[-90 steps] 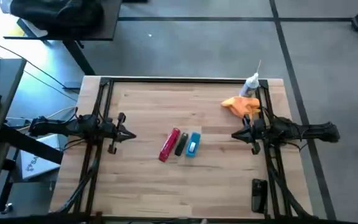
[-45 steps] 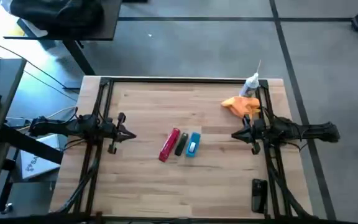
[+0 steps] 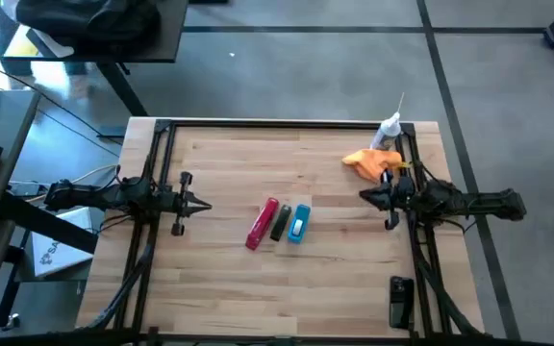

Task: Apply microfiber cloth
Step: Prepare the white spray bottle

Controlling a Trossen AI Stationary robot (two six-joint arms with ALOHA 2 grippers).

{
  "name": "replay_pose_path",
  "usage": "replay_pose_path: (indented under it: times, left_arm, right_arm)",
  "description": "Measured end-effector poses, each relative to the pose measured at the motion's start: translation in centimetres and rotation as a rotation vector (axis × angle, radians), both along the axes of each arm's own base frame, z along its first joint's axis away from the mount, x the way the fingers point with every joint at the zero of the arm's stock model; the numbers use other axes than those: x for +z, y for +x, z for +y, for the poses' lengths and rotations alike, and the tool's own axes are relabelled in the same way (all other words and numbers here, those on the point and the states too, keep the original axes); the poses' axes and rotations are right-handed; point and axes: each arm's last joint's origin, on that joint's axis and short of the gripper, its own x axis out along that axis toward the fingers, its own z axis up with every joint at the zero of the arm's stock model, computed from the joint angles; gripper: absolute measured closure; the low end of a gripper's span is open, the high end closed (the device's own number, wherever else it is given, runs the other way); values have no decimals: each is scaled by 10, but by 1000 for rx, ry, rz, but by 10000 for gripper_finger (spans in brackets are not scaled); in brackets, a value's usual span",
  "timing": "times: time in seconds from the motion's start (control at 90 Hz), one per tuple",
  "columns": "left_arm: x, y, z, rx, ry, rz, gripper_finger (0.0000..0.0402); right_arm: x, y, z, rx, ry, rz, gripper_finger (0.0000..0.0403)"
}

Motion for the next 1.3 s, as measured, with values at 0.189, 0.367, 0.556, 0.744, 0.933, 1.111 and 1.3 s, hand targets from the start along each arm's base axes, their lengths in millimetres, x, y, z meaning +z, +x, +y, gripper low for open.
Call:
replay_pose_path:
  times: [0.189, 0.367, 0.556, 0.744, 0.933, 1.111, 1.3]
  left_arm:
    - [2, 0, 0, 1, -12, -18, 401]
    - [17, -1, 1, -14, -311, -153, 401]
    - [26, -3, 3, 23, -443, -253, 401]
    - [31, -5, 10, 254, -491, -347, 401]
    - [38, -7, 13, 367, -443, -438, 401]
    - [44, -5, 13, 370, -370, -482, 401]
    - [39, 0, 20, 634, -549, -489, 394]
  right_arm:
    - [0, 0, 0, -7, 9, -2, 402]
    - [0, -1, -4, -148, 29, -1, 402]
    - [-1, -1, -8, -293, 27, 40, 402]
    - [10, 3, -8, -302, -44, 118, 402]
    - [40, 5, -12, -447, -63, 281, 402]
    - [88, 10, -15, -597, -100, 387, 400]
    - [125, 17, -22, -811, -118, 500, 355]
